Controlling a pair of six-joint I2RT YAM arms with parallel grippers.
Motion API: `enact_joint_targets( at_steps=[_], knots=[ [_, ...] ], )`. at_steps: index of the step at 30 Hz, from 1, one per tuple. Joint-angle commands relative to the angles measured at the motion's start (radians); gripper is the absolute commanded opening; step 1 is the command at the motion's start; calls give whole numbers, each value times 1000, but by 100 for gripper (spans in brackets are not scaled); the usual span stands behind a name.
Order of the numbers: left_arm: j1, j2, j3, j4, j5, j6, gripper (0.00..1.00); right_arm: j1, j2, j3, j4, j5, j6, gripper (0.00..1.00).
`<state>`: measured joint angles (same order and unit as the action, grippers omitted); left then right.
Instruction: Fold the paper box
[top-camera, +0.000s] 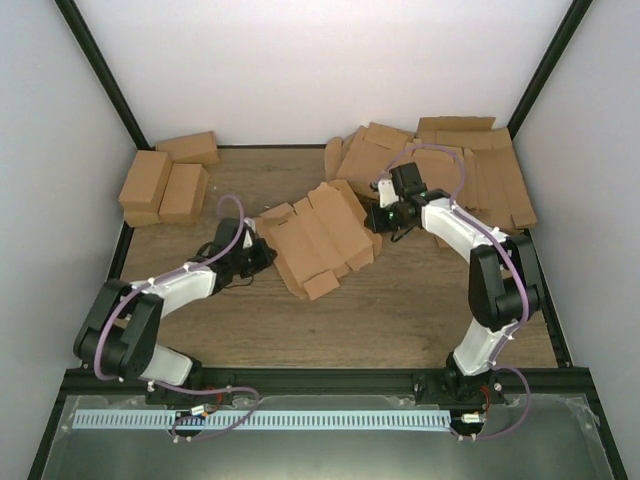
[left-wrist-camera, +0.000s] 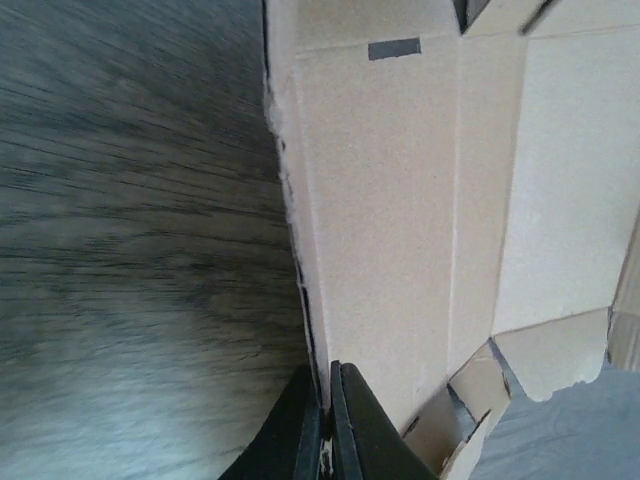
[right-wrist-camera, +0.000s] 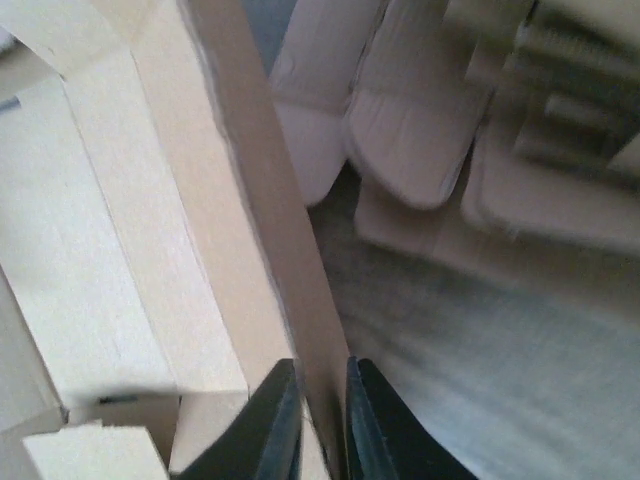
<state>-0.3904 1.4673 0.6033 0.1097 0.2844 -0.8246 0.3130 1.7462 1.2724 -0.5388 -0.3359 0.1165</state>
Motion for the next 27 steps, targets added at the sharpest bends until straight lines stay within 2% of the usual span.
enact_joint_targets(
  at_steps=[1,3,6,9,11,12,20,27],
  knots=[
    [12,-100,60,-302,-93,196,4,38,-85,-113,46,-66,31,19],
    [14,-145,82,-379,-107,275,4,46,-126,-177,78,-95,45,21],
    [12,-220,107,-469,-90,376,4,56,-181,-257,121,-141,63,33],
    [13,-256,153,-562,-46,429,5,61,-216,-311,151,-158,72,40],
    [13,-257,184,-618,-9,432,5,62,-231,-336,164,-165,77,54],
    [12,-257,199,-644,9,431,5,61,-242,-348,172,-168,82,57],
    [6,-322,276,-751,32,493,5,62,-285,-436,298,-210,126,57],
    [6,-261,425,-877,67,558,4,83,-278,-427,293,-235,134,56]
  ],
)
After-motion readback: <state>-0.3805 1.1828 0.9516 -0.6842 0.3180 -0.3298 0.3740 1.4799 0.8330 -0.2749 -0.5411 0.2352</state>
